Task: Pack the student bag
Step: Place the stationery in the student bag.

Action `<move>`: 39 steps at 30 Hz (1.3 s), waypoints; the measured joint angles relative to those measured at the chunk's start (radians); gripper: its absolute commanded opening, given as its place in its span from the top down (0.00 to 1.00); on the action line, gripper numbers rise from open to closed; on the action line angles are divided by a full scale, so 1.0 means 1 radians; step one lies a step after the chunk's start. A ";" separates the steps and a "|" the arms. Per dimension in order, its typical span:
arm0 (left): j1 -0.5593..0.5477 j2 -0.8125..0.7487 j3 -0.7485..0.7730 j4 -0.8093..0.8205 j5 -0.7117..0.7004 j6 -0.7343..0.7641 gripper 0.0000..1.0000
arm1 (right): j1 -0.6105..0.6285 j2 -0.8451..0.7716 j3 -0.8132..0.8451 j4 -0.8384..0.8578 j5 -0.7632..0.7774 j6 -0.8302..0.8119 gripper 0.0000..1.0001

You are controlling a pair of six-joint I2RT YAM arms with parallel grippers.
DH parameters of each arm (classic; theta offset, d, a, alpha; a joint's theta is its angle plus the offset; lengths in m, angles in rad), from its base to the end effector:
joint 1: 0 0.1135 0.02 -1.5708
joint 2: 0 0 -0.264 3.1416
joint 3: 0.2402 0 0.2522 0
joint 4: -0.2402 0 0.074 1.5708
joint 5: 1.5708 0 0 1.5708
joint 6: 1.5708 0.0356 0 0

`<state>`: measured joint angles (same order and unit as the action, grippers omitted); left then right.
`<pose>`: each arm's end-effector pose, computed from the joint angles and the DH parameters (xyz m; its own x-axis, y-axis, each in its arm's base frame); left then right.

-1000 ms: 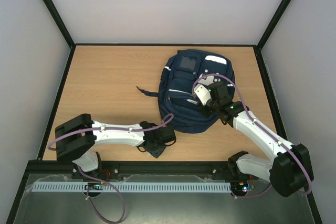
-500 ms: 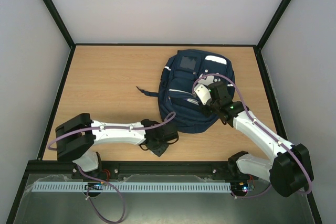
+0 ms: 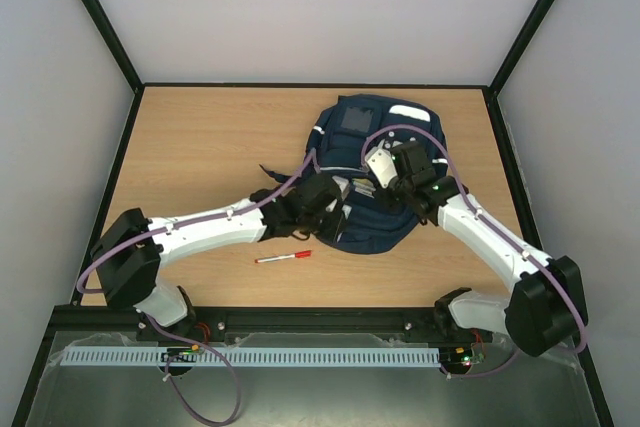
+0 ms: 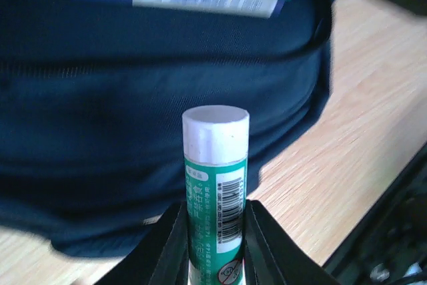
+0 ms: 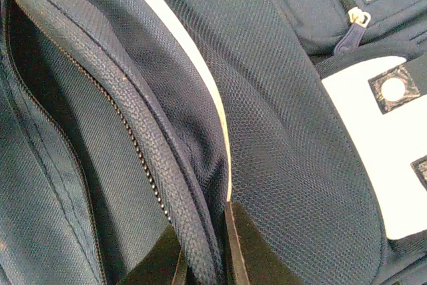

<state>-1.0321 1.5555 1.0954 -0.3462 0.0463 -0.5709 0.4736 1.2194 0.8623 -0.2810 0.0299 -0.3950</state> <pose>0.1719 -0.2909 0.2434 -0.7838 0.2592 -0.5644 0.5352 0.7428 -0.4022 0.2387 0.1211 0.2667 -0.3221 -0.5973 -0.7345 -0.6050 0.7266 -0.3255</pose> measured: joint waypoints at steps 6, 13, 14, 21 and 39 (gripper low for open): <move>0.040 -0.001 -0.034 0.266 0.103 -0.161 0.82 | 0.000 0.032 0.071 -0.041 0.002 0.015 0.94; 0.040 -0.014 -0.173 0.492 0.108 -0.381 0.87 | 0.000 0.045 0.081 -0.047 -0.010 0.049 0.94; 0.042 -0.014 -0.185 0.507 0.101 -0.412 0.86 | 0.000 0.050 0.083 -0.048 -0.016 0.055 0.94; 0.085 0.007 -0.161 0.591 0.074 -0.581 0.82 | 0.000 0.091 0.153 -0.091 -0.052 0.063 0.95; 0.150 0.220 -0.032 0.731 0.024 -0.902 0.82 | 0.000 0.107 0.241 -0.141 -0.055 0.090 0.98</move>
<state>-0.8818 1.7752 1.0634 0.3843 0.0708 -1.4731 0.4732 1.3262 1.1030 -0.4221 -0.0250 -0.3054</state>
